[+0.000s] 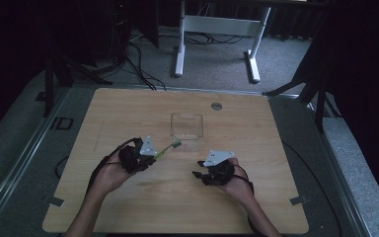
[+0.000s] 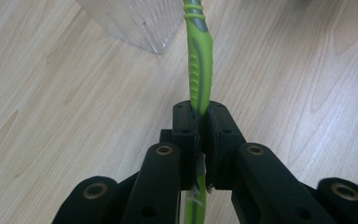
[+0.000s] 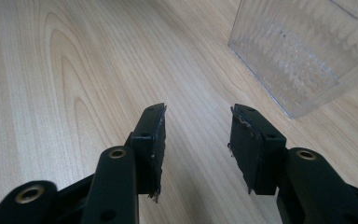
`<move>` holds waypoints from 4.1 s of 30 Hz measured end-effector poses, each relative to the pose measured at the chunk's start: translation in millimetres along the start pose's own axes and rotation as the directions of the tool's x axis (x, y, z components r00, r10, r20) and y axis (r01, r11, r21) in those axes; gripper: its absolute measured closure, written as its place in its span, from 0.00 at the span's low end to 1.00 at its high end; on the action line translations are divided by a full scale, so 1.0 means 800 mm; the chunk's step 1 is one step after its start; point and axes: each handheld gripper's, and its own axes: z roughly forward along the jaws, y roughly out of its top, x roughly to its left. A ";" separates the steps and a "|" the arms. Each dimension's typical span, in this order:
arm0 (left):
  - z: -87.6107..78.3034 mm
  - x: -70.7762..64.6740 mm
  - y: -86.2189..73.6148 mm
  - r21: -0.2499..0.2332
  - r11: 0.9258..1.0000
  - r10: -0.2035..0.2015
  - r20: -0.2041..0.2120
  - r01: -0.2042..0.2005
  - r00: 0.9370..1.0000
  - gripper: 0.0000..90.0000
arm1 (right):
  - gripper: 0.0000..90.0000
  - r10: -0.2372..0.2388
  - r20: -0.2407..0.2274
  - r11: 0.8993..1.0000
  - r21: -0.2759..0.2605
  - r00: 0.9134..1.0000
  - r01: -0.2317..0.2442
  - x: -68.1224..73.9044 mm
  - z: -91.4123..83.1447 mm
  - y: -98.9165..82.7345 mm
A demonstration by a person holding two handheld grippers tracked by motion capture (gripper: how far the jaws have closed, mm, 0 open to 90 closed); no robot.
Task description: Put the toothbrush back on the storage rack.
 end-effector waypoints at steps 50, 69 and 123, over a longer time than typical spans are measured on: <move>0.000 0.013 0.022 -0.158 0.974 -0.166 -0.017 0.162 0.986 0.93 | 0.61 0.091 0.062 0.996 0.001 0.994 -0.092 -0.005 0.002 -0.019; 0.000 0.014 0.030 -0.217 0.956 -0.206 -0.015 0.198 0.978 0.93 | 0.61 0.110 0.069 0.994 0.003 0.992 -0.110 -0.006 0.002 -0.022; 0.010 0.020 0.062 -0.346 0.906 -0.250 0.034 0.246 0.968 0.93 | 0.62 0.124 0.076 0.992 0.010 0.989 -0.125 -0.008 0.002 -0.027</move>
